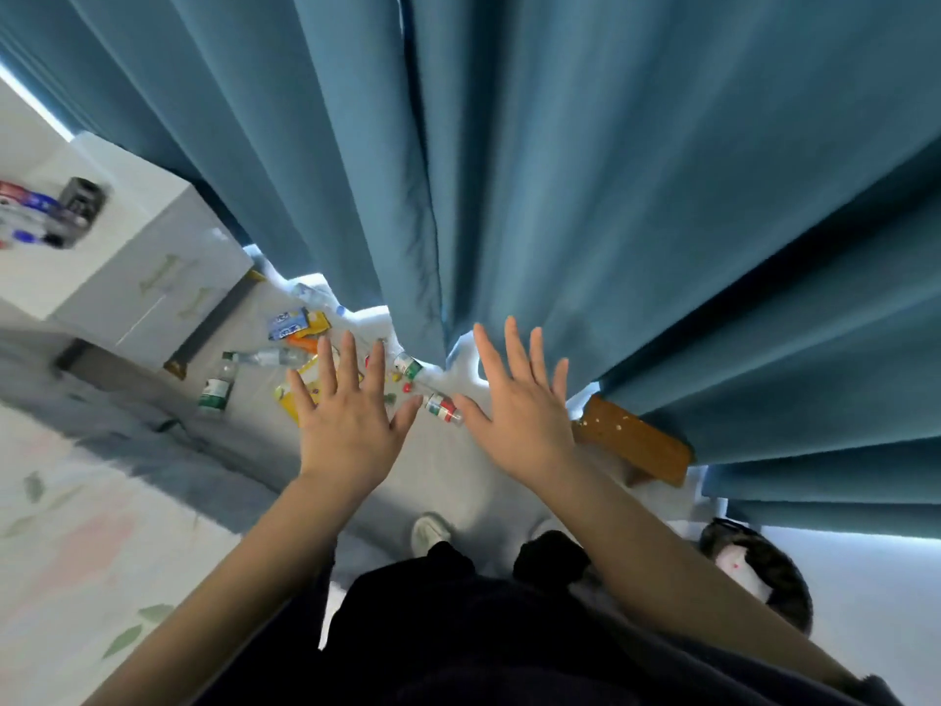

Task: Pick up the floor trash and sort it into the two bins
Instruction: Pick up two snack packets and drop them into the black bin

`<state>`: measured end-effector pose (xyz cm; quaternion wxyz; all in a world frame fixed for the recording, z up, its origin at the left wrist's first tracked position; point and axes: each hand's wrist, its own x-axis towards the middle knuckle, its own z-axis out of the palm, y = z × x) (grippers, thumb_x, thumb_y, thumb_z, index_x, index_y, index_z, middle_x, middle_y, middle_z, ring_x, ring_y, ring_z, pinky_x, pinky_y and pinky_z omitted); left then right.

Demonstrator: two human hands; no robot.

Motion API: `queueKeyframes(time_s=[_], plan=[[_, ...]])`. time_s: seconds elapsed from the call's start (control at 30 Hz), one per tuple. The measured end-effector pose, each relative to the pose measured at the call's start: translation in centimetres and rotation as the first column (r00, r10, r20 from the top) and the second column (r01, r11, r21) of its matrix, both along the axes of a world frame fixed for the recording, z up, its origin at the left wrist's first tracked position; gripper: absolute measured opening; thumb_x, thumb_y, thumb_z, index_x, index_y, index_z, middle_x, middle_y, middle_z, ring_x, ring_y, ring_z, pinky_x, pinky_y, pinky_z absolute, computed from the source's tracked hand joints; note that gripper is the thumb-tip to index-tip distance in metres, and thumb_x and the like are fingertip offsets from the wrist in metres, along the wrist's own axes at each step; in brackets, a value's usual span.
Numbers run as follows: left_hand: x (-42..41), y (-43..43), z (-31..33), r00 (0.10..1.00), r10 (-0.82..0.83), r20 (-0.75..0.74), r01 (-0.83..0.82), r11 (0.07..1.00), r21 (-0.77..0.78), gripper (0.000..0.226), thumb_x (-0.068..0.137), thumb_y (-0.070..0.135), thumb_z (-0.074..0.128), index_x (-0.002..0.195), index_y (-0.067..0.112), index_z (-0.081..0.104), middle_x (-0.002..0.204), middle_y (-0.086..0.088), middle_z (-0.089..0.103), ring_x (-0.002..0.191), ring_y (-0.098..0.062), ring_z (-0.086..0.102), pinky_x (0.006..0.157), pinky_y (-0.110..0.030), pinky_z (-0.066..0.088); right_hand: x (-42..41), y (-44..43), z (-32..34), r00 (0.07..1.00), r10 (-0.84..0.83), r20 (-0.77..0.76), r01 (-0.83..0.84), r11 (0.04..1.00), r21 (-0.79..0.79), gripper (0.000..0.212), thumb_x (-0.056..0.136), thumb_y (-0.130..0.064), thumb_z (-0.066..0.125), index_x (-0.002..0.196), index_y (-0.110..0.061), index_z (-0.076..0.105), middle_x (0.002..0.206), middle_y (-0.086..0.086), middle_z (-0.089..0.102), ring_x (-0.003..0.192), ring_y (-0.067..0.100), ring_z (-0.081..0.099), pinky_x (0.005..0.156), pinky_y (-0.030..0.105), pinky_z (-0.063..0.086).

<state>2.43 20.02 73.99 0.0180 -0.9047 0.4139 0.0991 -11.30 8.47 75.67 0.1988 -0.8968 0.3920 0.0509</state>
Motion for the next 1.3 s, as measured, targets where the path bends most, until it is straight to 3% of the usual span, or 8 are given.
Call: queueKeyframes(time_s=[0.43,0.8,1.03,1.2,1.3], plan=[[11.3,0.2,-2.5,0.947,0.31,-0.08,-0.304,0.95,0.071,0.074,0.092,0.065,0.021,0.152,0.022,0.011,0.16,-0.008,-0.003,0.146,-0.028,-0.013,0.113,-0.06,-0.002,15.1,-3.9,-4.1,0.969,0.241,-0.044,-0.233,0.962,0.14,0.075,0.095,-0.051,0.042,0.152,-0.033,-0.003,0.16,0.002,-0.015,0.146,0.029,-0.016,0.115,0.056,-0.003],[22.8,-1.2,-4.4,0.843,0.527,-0.105,-0.505,0.844,0.18,0.075,0.092,0.066,0.021,0.152,0.022,0.007,0.16,-0.008,-0.005,0.146,-0.028,-0.014,0.112,-0.058,-0.004,34.3,-8.9,-6.6,0.832,0.54,-0.128,-0.508,0.834,0.213,0.075,0.097,-0.046,0.042,0.153,-0.033,-0.006,0.16,0.003,-0.016,0.146,0.031,-0.017,0.116,0.055,-0.001],[32.6,-1.6,-9.3,0.873,0.447,-0.196,-0.385,0.877,0.288,0.074,0.093,0.063,0.022,0.152,0.022,0.004,0.159,-0.01,-0.008,0.145,-0.029,-0.014,0.114,-0.058,-0.004,42.4,-9.6,-11.5,0.821,0.515,-0.246,-0.465,0.854,0.234,0.073,0.097,-0.047,0.039,0.153,-0.032,-0.006,0.161,0.006,-0.01,0.147,0.034,-0.009,0.115,0.056,0.005],[43.0,-1.1,-16.6,0.936,0.253,-0.246,-0.146,0.912,0.383,0.076,0.093,0.063,0.03,0.152,0.021,0.006,0.159,-0.01,-0.008,0.146,-0.029,-0.01,0.115,-0.059,0.002,49.6,-8.8,-18.2,0.816,0.493,-0.302,-0.434,0.867,0.244,0.07,0.096,-0.038,0.042,0.153,-0.029,0.002,0.161,0.005,-0.001,0.147,0.031,0.001,0.117,0.051,0.014],[50.1,-1.1,-22.2,0.917,0.223,-0.331,-0.071,0.907,0.416,0.086,0.088,0.067,0.038,0.152,0.022,0.003,0.159,-0.01,-0.013,0.146,-0.031,-0.01,0.114,-0.059,0.003,54.6,-8.4,-23.7,0.822,0.459,-0.336,-0.391,0.885,0.252,0.073,0.095,-0.038,0.048,0.153,-0.028,0.004,0.161,0.005,0.002,0.147,0.029,0.006,0.115,0.05,0.02]])
